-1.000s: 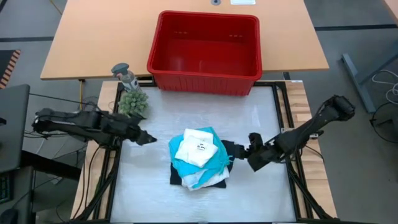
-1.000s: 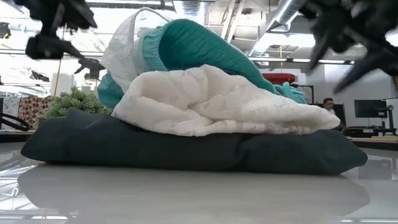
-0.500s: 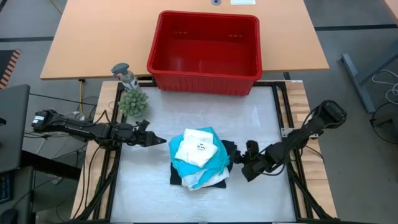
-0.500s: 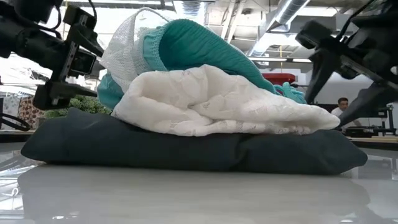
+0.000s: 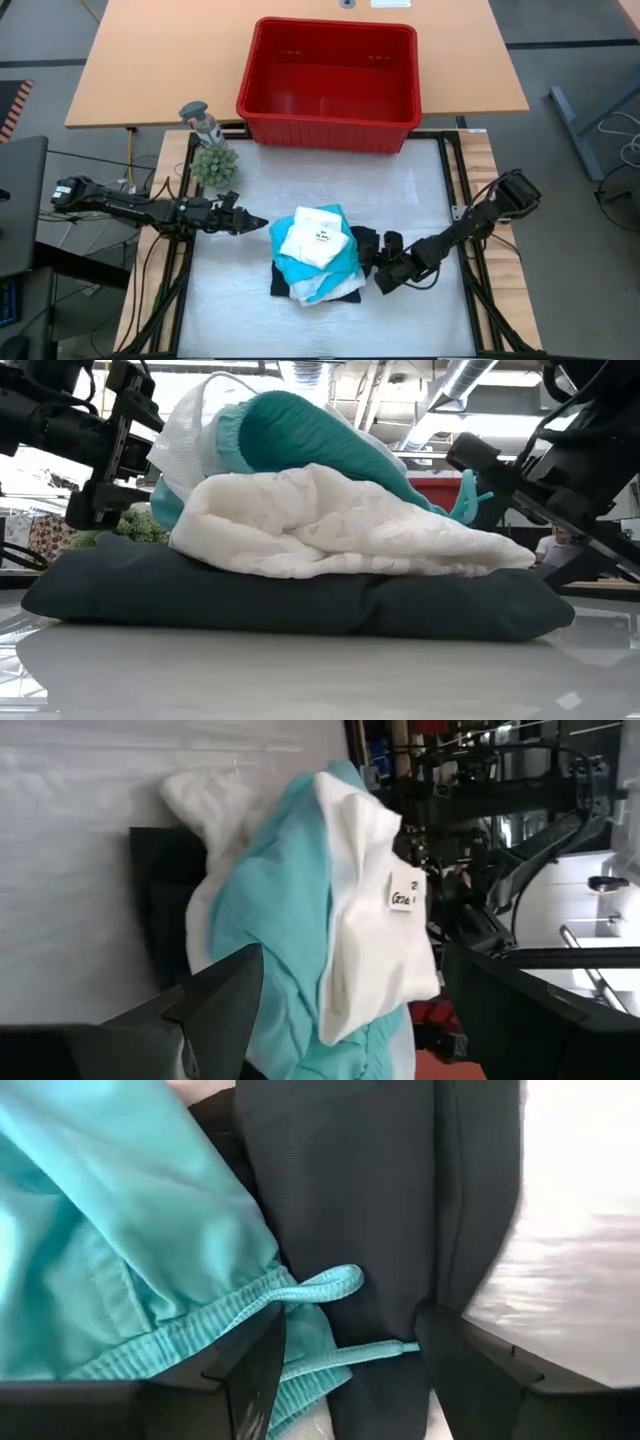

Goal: Fold Laundry from Bin
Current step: Put the stacked clothes into the red bin

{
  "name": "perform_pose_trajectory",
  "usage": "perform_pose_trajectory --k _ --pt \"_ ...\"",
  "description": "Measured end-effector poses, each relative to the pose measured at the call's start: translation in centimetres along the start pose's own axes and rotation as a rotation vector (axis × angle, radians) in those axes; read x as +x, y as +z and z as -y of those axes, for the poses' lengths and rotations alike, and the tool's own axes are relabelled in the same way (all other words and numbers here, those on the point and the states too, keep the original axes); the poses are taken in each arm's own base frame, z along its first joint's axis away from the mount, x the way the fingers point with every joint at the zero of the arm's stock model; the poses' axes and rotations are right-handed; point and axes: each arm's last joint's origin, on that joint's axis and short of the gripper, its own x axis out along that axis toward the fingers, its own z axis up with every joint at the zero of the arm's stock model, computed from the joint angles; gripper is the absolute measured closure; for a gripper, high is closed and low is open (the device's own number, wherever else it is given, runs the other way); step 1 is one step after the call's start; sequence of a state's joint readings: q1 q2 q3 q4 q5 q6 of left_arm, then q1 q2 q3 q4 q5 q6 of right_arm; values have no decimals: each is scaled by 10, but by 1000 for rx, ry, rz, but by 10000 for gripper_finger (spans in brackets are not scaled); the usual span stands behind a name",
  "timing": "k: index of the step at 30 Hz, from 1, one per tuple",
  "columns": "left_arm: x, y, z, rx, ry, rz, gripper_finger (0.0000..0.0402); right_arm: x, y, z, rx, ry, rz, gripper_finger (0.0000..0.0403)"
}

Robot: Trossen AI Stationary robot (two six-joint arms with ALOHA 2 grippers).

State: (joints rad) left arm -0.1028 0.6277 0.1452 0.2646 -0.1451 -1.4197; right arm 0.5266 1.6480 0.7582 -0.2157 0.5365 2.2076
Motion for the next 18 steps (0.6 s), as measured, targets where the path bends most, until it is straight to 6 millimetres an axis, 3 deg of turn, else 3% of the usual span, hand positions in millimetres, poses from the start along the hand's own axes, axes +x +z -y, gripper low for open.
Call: perform_pose_trajectory --k 4,11,18 --pt "0 -1 0 -17 -4 -28 106 -6 0 1 12 -41 -47 147" --pt "-2 -1 -4 -10 38 -30 106 -47 -12 13 -13 -45 -134 147" --pt "-2 -1 -7 -8 67 -22 106 -28 -6 15 -9 -108 -77 147"
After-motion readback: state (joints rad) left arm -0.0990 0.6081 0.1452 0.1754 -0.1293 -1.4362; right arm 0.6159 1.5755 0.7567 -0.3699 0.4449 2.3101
